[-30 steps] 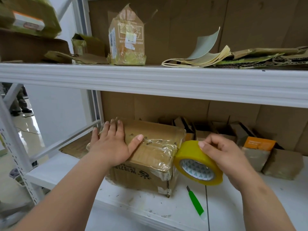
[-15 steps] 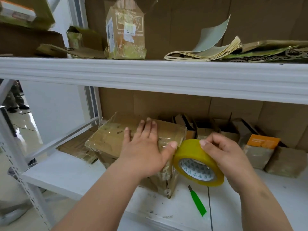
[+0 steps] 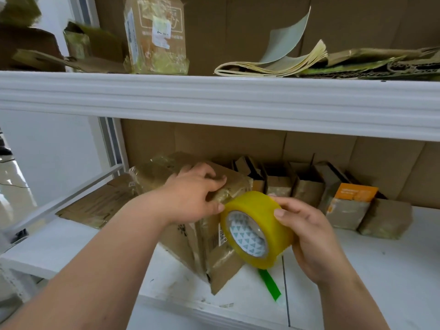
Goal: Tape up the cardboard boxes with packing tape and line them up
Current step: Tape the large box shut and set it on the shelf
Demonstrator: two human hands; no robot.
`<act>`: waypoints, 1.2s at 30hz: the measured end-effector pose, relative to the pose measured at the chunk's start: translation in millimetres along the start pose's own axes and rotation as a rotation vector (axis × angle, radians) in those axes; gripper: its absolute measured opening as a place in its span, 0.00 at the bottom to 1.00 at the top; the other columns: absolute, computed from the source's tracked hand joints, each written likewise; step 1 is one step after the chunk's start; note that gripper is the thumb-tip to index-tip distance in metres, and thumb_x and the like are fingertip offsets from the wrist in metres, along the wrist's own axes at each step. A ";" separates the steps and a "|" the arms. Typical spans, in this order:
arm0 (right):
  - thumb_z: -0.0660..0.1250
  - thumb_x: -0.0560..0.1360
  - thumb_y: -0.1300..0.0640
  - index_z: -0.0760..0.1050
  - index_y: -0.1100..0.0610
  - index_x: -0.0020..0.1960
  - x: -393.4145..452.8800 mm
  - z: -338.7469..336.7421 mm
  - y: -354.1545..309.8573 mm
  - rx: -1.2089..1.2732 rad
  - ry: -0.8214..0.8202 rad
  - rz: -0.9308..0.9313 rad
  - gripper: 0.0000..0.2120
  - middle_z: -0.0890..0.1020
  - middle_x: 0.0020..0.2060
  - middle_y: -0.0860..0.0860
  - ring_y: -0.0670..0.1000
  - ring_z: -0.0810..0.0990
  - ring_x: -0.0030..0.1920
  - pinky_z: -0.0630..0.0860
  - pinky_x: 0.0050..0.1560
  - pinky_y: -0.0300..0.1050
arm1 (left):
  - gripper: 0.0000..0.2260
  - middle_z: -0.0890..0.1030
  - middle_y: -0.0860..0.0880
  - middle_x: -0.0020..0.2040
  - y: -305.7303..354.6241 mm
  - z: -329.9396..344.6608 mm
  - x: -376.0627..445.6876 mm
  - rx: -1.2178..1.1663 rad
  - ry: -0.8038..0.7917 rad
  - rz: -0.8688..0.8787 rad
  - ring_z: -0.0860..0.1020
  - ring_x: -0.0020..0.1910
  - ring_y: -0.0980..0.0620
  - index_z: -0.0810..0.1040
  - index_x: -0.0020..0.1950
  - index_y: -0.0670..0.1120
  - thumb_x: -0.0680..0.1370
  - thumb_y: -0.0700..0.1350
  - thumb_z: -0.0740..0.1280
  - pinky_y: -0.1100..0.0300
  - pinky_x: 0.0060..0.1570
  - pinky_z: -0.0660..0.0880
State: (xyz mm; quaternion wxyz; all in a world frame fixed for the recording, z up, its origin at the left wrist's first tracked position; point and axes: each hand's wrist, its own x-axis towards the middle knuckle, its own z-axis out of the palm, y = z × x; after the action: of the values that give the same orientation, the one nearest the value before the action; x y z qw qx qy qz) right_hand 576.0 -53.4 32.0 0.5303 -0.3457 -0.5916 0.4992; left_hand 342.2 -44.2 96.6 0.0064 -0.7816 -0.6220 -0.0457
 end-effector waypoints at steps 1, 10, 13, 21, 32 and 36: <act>0.73 0.69 0.54 0.85 0.50 0.50 -1.1 4.7 1.8 0.030 0.005 0.005 0.10 0.86 0.49 0.51 0.51 0.84 0.50 0.78 0.47 0.46 | 0.28 0.60 0.54 0.77 -1.7 0.8 0.3 -0.010 0.016 0.024 0.59 0.74 0.47 0.59 0.78 0.60 0.80 0.59 0.63 0.49 0.74 0.59; 0.68 0.73 0.41 0.73 0.51 0.59 -7.0 52.0 27.2 0.043 -0.094 0.104 0.20 0.85 0.43 0.47 0.44 0.83 0.43 0.77 0.42 0.37 | 0.26 0.62 0.58 0.78 -29.0 31.5 -11.6 -0.048 0.268 0.030 0.60 0.77 0.54 0.60 0.78 0.57 0.82 0.44 0.60 0.48 0.74 0.61; 0.67 0.74 0.36 0.81 0.47 0.54 -8.4 54.1 36.9 0.067 -0.129 0.142 0.18 0.85 0.50 0.49 0.49 0.83 0.53 0.77 0.57 0.46 | 0.29 0.59 0.59 0.79 -38.9 34.7 -14.4 -0.038 0.253 0.068 0.56 0.78 0.56 0.57 0.79 0.58 0.81 0.46 0.63 0.48 0.75 0.59; 0.69 0.65 0.44 0.83 0.46 0.54 -17.7 48.1 50.0 0.090 -0.183 0.140 0.19 0.85 0.52 0.54 0.53 0.82 0.54 0.74 0.57 0.50 | 0.27 0.58 0.59 0.79 -41.2 32.9 -14.1 -0.106 0.249 0.071 0.55 0.78 0.55 0.56 0.79 0.57 0.83 0.44 0.60 0.53 0.77 0.53; 0.67 0.73 0.40 0.78 0.47 0.59 -38.5 59.7 83.9 -0.028 -0.161 0.338 0.18 0.85 0.53 0.46 0.50 0.81 0.57 0.74 0.63 0.49 | 0.29 0.69 0.51 0.74 -37.9 55.0 -19.1 -0.018 0.552 -0.028 0.62 0.70 0.43 0.66 0.76 0.57 0.77 0.43 0.69 0.41 0.64 0.64; 0.64 0.71 0.42 0.78 0.48 0.59 -36.4 62.8 83.3 -0.044 -0.166 0.324 0.19 0.85 0.52 0.46 0.48 0.82 0.55 0.75 0.63 0.49 | 0.18 0.72 0.41 0.55 -23.3 81.3 -28.3 -0.153 0.874 -0.174 0.66 0.54 0.45 0.79 0.58 0.43 0.70 0.36 0.76 0.51 0.50 0.68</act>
State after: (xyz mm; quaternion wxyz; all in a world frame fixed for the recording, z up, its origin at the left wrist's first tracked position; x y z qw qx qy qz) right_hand 512.1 -79.8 -54.2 0.3846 -0.4055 -0.5809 0.5918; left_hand 318.4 -60.9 12.3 0.2066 -0.6321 -0.6192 -0.4176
